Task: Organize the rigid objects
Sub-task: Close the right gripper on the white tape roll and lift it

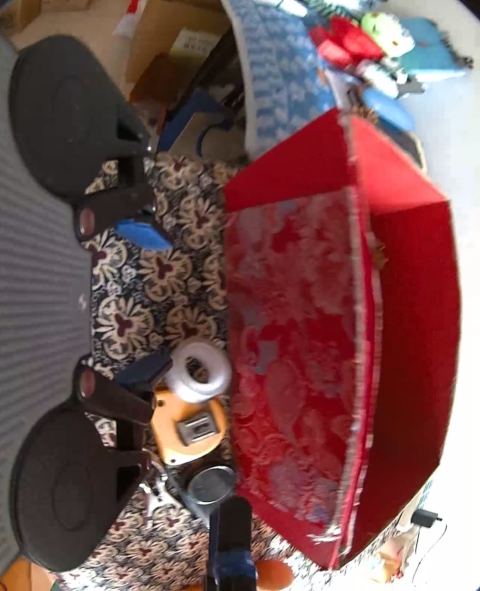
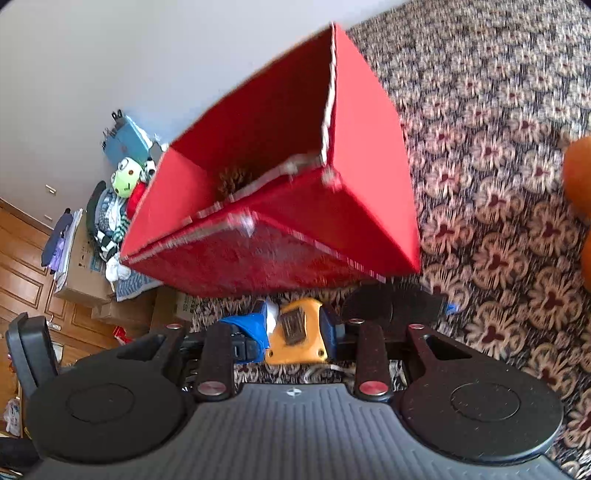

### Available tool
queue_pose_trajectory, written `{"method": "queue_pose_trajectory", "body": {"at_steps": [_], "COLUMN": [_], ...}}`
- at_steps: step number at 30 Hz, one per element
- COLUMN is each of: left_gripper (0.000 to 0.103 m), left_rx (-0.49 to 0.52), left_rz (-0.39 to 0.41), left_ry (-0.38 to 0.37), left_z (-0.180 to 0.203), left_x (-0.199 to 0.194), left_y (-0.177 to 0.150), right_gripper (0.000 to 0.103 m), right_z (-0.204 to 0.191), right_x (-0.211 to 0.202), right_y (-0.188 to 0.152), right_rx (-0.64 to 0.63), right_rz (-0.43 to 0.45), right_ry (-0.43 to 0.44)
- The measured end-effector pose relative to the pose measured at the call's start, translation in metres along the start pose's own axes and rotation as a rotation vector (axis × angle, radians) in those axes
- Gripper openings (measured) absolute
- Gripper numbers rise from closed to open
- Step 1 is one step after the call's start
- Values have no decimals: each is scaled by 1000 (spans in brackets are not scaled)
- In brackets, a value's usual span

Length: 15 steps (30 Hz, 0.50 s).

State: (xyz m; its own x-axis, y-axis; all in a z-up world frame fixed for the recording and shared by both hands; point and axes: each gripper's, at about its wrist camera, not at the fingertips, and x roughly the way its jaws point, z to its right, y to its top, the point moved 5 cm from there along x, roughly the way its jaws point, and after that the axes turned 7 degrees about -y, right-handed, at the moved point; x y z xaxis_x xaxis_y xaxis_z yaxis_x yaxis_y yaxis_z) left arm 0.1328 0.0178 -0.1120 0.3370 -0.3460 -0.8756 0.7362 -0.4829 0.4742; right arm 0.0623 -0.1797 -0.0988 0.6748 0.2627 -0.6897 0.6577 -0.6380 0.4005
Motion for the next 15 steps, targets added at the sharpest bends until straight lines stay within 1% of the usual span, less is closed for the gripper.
{"method": "queue_pose_trajectory", "body": {"at_steps": [5, 8, 10, 15], "left_gripper": [67, 68, 68, 68], "left_rx": [34, 47, 38, -13], "left_rz": [11, 20, 31, 25], "left_ry": [-78, -127, -154, -270], "left_z": [1, 3, 2, 2], "left_x": [6, 11, 14, 26], "left_y": [-7, -3, 1, 10], "right_gripper": [15, 15, 15, 13], "right_z": [-1, -10, -16, -29], "right_x": [15, 22, 25, 35], "right_y": [-10, -8, -5, 6], "right_rx": [46, 37, 28, -20], "right_rz": [-25, -27, -28, -35], "right_ry": [19, 27, 31, 40]}}
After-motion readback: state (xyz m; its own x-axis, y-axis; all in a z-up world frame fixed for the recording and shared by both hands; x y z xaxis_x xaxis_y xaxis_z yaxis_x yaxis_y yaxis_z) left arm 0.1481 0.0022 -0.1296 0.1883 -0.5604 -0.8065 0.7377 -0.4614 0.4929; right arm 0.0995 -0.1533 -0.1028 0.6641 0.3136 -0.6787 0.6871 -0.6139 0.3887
